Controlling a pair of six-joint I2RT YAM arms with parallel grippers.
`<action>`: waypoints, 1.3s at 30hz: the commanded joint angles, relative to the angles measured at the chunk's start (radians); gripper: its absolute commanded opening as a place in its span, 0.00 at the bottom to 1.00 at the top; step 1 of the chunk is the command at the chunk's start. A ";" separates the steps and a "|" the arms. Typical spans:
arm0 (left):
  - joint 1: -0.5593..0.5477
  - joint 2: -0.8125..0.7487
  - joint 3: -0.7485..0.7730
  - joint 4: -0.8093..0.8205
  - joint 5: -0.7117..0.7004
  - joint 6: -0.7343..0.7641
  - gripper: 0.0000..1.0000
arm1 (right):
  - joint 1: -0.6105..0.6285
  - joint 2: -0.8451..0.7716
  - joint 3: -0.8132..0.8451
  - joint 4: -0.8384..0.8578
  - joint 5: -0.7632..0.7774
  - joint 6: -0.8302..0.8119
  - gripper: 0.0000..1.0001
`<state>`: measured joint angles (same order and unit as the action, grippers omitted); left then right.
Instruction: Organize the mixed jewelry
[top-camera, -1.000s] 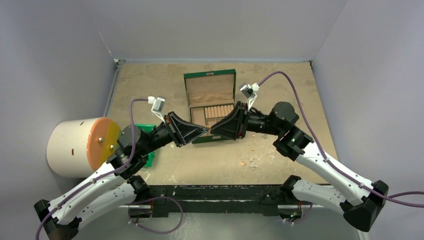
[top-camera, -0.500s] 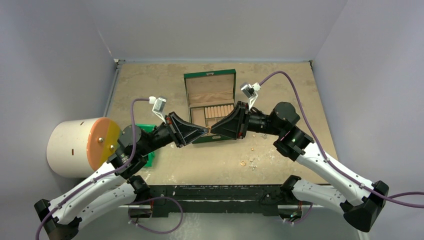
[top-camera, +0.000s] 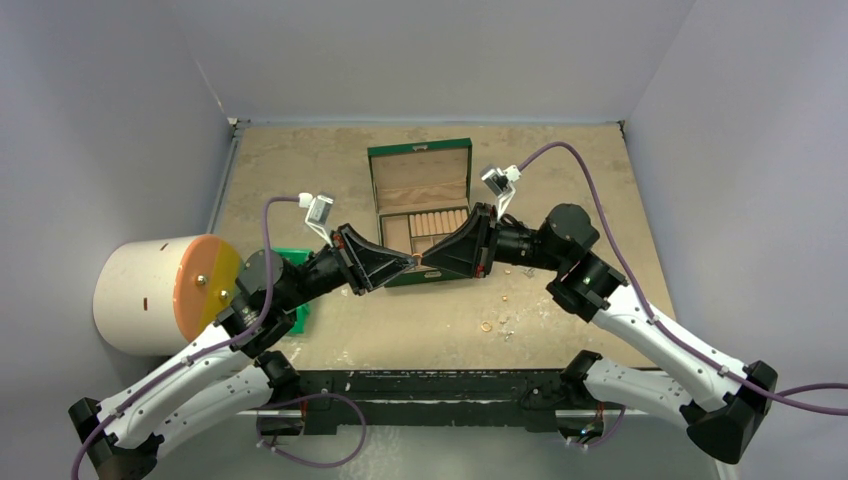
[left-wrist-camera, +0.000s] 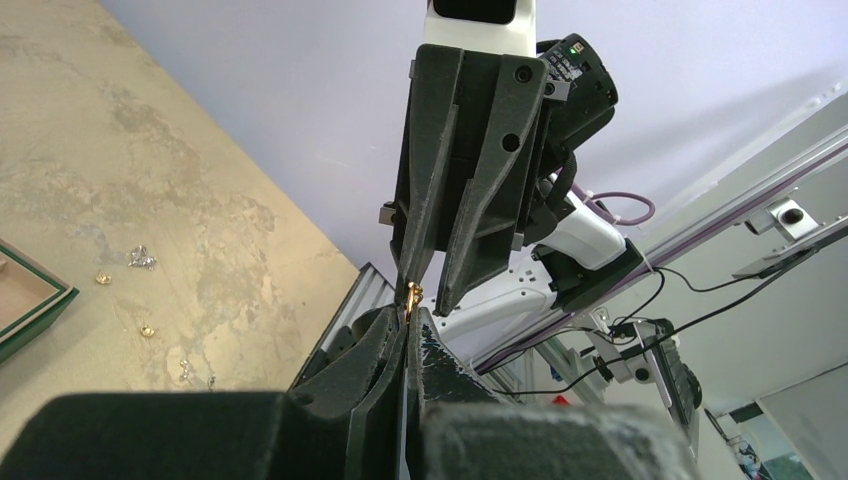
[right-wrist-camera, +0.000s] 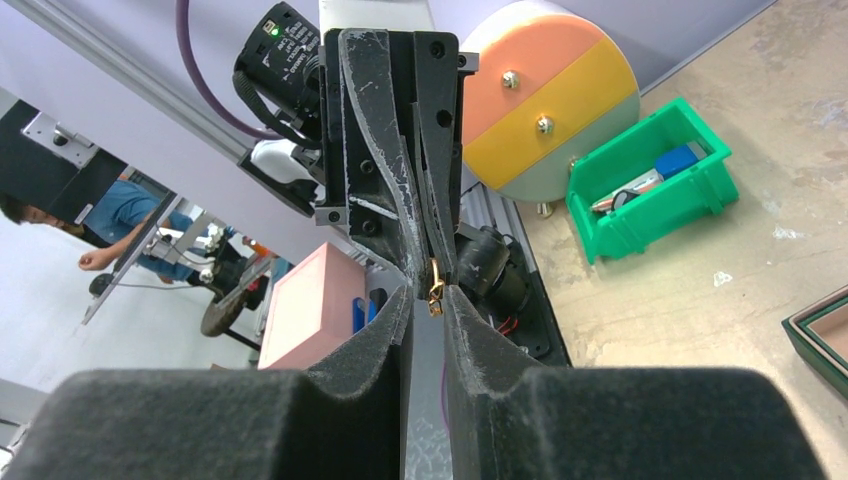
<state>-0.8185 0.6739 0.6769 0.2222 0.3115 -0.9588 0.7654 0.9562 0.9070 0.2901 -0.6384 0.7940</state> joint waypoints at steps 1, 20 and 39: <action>0.005 -0.008 0.035 0.049 0.018 -0.003 0.00 | -0.001 0.002 0.015 0.047 0.010 0.008 0.18; 0.004 -0.002 0.037 0.020 0.009 0.009 0.00 | -0.001 0.010 0.021 0.049 0.016 0.011 0.00; 0.005 -0.134 0.229 -0.588 -0.446 0.238 0.69 | -0.001 0.069 0.242 -0.482 0.388 -0.256 0.00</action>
<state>-0.8185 0.5777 0.8089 -0.2028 0.0296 -0.8284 0.7658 0.9897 1.0199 0.0235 -0.4686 0.6838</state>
